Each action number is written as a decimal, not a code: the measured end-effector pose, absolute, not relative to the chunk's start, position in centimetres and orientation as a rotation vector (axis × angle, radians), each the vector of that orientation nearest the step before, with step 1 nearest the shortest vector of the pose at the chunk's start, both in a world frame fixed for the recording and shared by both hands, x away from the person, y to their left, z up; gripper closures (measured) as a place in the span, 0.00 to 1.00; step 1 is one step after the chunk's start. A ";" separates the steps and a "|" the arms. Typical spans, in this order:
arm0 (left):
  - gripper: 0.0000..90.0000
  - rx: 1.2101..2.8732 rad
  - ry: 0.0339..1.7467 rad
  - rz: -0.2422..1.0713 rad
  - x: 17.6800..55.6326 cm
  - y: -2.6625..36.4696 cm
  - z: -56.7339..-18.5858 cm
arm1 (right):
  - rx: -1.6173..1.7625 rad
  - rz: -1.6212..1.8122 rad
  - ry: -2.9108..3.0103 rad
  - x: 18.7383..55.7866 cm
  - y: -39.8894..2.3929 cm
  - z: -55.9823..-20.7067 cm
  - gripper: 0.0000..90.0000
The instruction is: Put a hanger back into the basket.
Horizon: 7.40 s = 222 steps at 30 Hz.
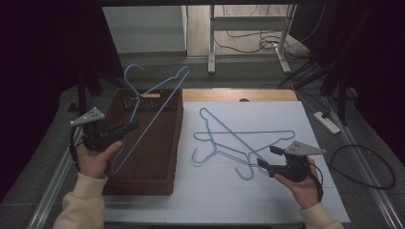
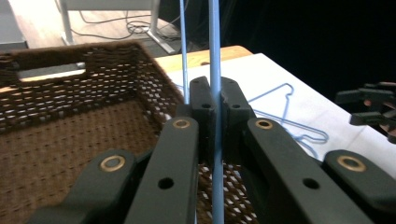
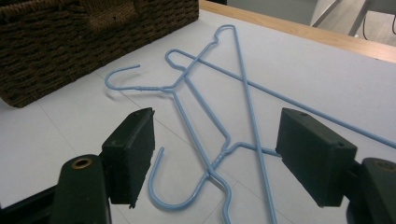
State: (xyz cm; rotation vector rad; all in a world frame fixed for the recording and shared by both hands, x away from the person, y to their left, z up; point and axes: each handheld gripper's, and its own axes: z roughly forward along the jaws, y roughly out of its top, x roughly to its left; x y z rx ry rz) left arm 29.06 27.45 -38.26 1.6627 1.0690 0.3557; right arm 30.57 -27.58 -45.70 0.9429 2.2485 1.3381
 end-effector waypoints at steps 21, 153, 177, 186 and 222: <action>0.95 1.797 1.132 0.328 31.3 30.6 -41.0 | 0.965 1.287 2.276 30.8 -27.3 -46.4 0.32; 0.35 1.867 0.973 0.343 25.1 21.6 -43.6 | 0.984 1.234 2.339 31.8 -27.0 -47.3 0.33; 0.35 1.864 0.975 0.319 24.7 21.6 -43.6 | 0.819 0.984 2.662 37.0 -19.6 -46.8 0.40; 0.34 1.867 0.971 0.311 24.8 21.5 -43.6 | 0.795 0.840 2.781 39.7 -16.0 -48.3 0.44; 0.35 1.880 0.959 0.307 24.9 21.5 -43.6 | 0.735 0.501 2.927 42.0 -11.6 -50.0 0.97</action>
